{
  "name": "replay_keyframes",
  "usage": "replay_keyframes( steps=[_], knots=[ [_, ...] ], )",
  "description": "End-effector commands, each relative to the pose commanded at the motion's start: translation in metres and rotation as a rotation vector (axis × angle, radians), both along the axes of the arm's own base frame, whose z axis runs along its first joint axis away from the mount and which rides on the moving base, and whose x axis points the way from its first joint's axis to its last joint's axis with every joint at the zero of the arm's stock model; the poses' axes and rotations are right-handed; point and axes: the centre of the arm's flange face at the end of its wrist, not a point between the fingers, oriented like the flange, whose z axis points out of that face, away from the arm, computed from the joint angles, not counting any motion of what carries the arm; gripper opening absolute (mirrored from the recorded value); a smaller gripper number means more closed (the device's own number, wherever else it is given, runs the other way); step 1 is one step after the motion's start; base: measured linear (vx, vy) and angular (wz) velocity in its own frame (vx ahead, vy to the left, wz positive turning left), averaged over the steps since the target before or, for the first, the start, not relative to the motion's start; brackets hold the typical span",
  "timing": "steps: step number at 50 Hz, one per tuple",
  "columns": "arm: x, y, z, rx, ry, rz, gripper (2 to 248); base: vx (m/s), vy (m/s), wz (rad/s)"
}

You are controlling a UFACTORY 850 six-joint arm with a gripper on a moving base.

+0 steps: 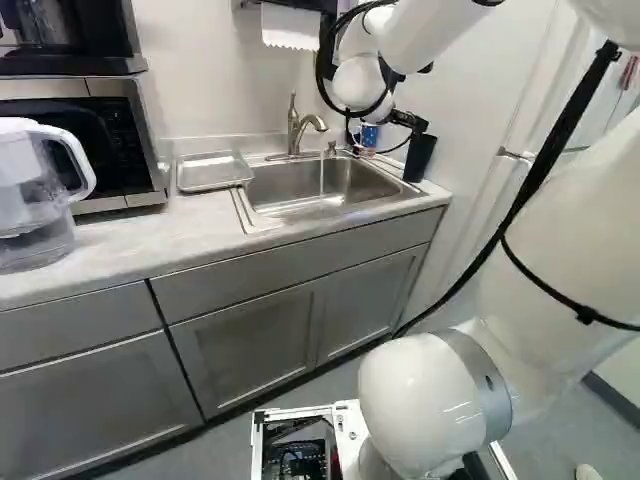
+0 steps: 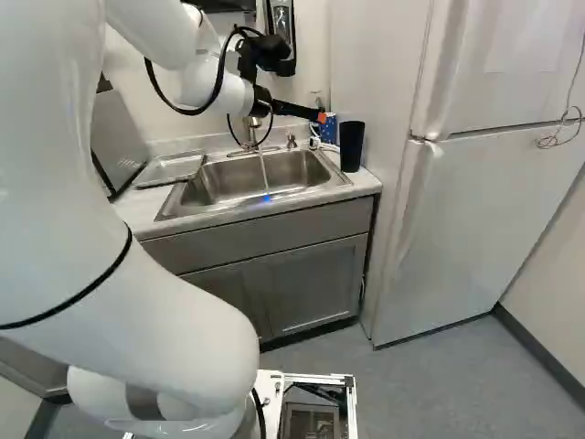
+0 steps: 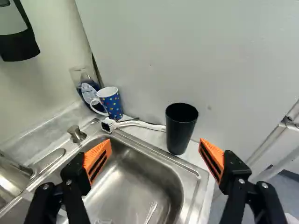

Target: Rinse the cup and place it in the tray

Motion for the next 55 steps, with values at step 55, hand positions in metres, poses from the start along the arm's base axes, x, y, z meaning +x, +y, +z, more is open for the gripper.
replay_keyframes(
  steps=[55],
  knots=[
    [0.044, -0.037, -0.065, -0.021, 0.131, -0.094, 247, 0.0, 0.0, 0.0]
  ],
)
